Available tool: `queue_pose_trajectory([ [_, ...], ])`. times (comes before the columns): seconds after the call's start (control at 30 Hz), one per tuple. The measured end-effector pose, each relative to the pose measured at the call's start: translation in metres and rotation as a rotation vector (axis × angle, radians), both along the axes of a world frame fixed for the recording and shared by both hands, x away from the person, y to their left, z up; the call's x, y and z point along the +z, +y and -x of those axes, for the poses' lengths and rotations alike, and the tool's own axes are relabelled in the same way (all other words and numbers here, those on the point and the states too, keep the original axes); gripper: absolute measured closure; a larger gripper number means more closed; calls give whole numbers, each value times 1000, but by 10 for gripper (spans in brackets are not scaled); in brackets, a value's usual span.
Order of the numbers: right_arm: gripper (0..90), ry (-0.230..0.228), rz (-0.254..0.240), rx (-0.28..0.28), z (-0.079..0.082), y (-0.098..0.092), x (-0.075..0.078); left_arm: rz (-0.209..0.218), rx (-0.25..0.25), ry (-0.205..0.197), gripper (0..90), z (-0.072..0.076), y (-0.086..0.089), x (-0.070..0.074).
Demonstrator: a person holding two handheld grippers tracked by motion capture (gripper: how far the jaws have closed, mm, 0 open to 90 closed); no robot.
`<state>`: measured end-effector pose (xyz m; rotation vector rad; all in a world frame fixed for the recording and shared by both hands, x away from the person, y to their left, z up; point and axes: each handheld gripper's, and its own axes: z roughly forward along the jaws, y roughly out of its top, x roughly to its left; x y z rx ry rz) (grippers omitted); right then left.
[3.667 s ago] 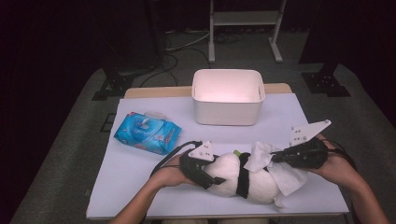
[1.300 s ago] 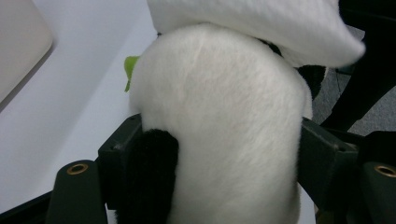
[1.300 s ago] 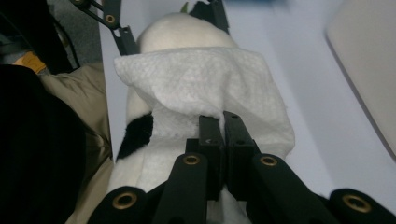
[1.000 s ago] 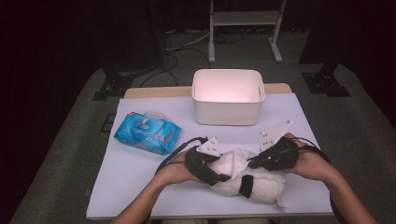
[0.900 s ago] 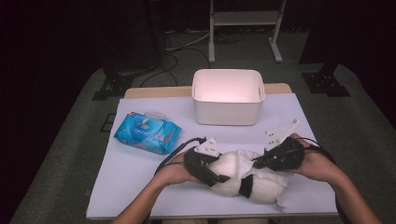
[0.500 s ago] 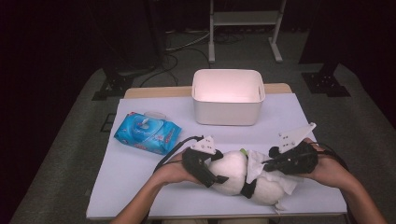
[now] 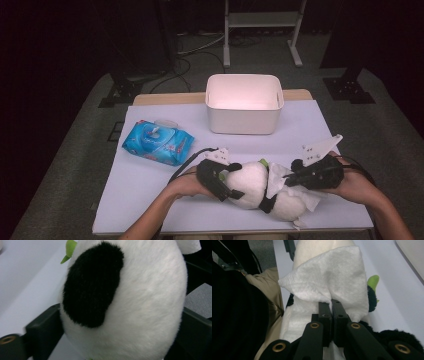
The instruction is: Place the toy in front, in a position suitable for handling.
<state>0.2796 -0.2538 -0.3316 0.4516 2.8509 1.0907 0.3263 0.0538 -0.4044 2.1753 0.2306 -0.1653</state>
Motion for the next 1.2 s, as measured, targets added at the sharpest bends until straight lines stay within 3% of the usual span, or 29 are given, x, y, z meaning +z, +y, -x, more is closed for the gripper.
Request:
queue_pose_trajectory([
  [0.17, 874, -23, -18, 0, -5, 4, 1, 23, 19, -14, 254, -2, 7, 9],
  [0.3, 874, -45, -24, 3, -10, 10, 7, 20, 34, -25, 265, -4, 11, 20],
  [0.43, 874, -61, -28, 18, -15, 19, 11, -1, 34, -64, 272, -4, 10, 34],
  [0.57, 875, -67, -63, 25, -19, 26, 15, 2, 27, -111, 283, -4, 8, 55],
  [0.63, 875, -78, -63, 32, -20, 31, 17, -19, 27, -133, 284, -4, 8, 65],
  [0.7, 875, -90, -63, 32, -21, 34, 19, -26, 32, -136, 283, -5, 10, 70],
  [0.9, 875, -68, -43, 38, -22, 36, 14, -20, 33, -110, 265, -4, 12, 60],
  [1.0, 875, -54, -28, 34, -20, 35, 7, -20, 38, -96, 197, -5, 14, 54],
  [1.2, 875, -52, -18, 38, -19, 34, 6, 14, 34, -106, 116, -4, 18, 49],
])
